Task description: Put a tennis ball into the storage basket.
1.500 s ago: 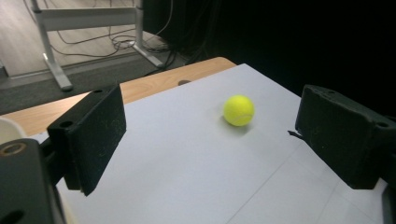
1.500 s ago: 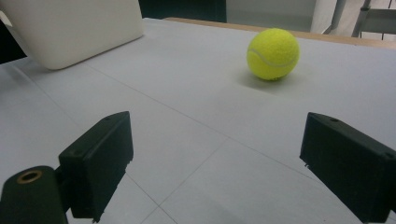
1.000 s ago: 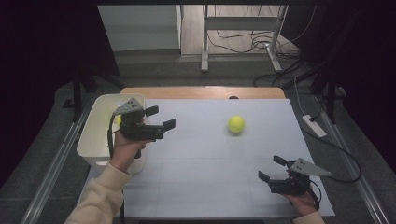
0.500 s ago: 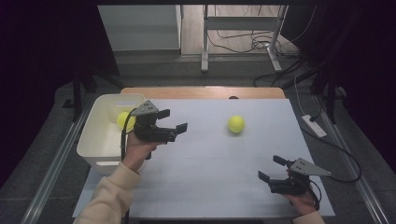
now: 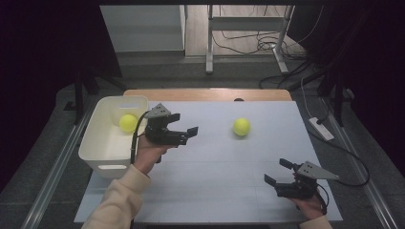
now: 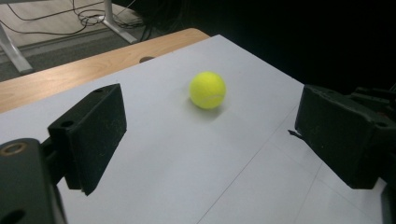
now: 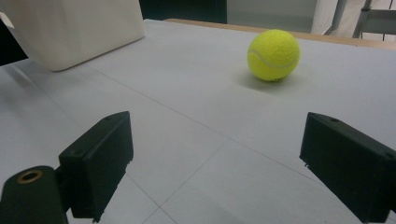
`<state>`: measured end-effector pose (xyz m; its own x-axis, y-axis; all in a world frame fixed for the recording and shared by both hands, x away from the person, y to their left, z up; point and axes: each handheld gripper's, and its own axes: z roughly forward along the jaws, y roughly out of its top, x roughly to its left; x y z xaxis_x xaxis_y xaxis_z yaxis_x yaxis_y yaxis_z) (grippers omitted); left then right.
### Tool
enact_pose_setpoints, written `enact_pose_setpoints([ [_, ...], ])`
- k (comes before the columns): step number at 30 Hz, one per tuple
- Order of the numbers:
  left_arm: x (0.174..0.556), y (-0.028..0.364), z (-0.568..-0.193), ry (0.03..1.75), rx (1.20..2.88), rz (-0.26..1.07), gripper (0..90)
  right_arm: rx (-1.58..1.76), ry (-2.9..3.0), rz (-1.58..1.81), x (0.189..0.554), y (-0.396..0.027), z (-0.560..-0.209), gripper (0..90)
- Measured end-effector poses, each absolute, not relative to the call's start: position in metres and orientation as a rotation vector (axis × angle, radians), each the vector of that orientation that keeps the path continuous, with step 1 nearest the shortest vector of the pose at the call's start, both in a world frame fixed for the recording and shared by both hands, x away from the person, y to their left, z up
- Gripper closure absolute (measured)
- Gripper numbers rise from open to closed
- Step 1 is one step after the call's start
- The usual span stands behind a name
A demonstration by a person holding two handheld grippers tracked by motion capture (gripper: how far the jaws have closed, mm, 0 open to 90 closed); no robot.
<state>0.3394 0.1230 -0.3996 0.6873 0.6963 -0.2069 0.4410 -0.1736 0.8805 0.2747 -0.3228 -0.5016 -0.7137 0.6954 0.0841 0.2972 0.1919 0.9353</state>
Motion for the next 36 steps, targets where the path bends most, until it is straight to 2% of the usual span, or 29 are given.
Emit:
enact_pose_setpoints([
  [36,0.370,0.074,-0.425,0.878,1.878,0.253,10.5,0.917,2.121,1.520,0.272,-0.320,-0.501,9.9],
])
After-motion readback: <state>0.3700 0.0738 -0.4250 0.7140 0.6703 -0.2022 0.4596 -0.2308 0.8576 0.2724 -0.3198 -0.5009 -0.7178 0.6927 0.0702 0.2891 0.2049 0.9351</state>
